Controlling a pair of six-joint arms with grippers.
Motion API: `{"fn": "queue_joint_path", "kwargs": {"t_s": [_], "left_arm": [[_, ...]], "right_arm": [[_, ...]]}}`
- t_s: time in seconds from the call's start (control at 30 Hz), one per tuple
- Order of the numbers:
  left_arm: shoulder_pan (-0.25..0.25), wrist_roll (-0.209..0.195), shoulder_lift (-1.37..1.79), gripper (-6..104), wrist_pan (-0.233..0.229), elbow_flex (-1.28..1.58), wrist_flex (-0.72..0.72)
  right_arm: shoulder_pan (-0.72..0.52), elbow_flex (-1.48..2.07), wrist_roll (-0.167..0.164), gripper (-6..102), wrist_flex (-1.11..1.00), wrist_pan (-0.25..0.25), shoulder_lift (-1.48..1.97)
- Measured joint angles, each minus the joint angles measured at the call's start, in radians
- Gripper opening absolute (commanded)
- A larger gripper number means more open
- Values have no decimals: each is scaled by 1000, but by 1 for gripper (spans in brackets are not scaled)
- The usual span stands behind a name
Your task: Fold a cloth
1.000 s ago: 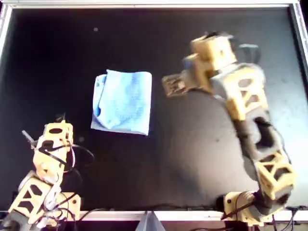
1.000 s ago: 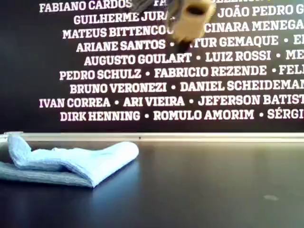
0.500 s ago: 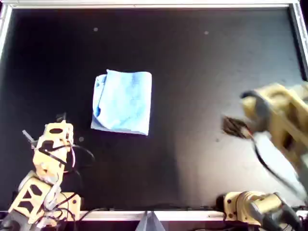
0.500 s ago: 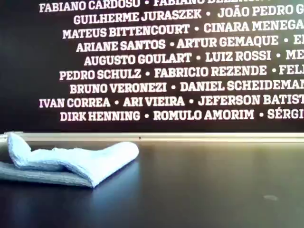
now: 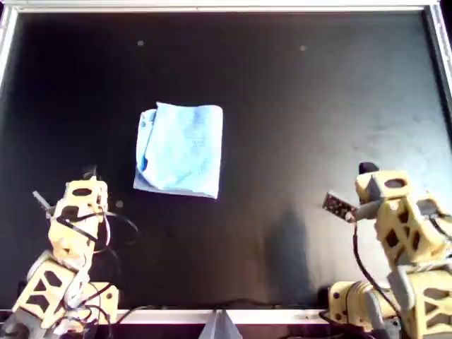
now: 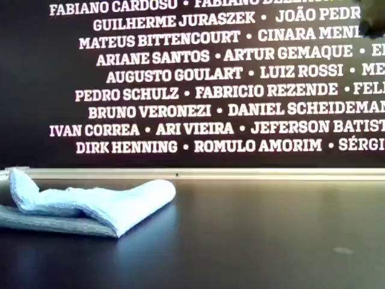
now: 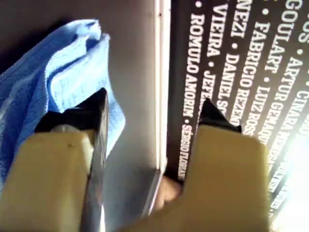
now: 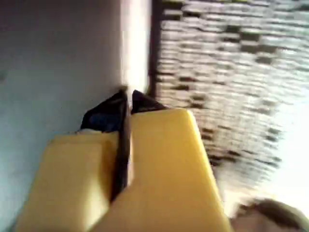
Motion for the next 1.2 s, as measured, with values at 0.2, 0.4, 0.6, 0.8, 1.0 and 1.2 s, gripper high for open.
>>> {"fn": "queue_joint_path", "kwargs": {"t_s": [0.2, 0.4, 0.6, 0.8, 1.0, 1.2], "left_arm": [[127, 3, 0, 66, 21, 0, 0], [293, 6, 0, 66, 247, 0, 5], [465, 6, 11, 66, 491, 0, 209], [514, 6, 11, 66, 535, 0, 529], [520, 6, 11, 49, 535, 0, 586], [522, 6, 14, 7, 535, 0, 589]], "right_arm": [[-69, 295, -77, 5, -166, -2, 12], [-98, 445, -83, 4, -279, -15, 17], [-212, 454, -77, 4, -282, -9, 18], [-222, 454, -77, 4, -190, -14, 18], [-224, 454, -77, 4, 11, -25, 18], [-227, 454, -77, 4, 120, -146, 18]]}}
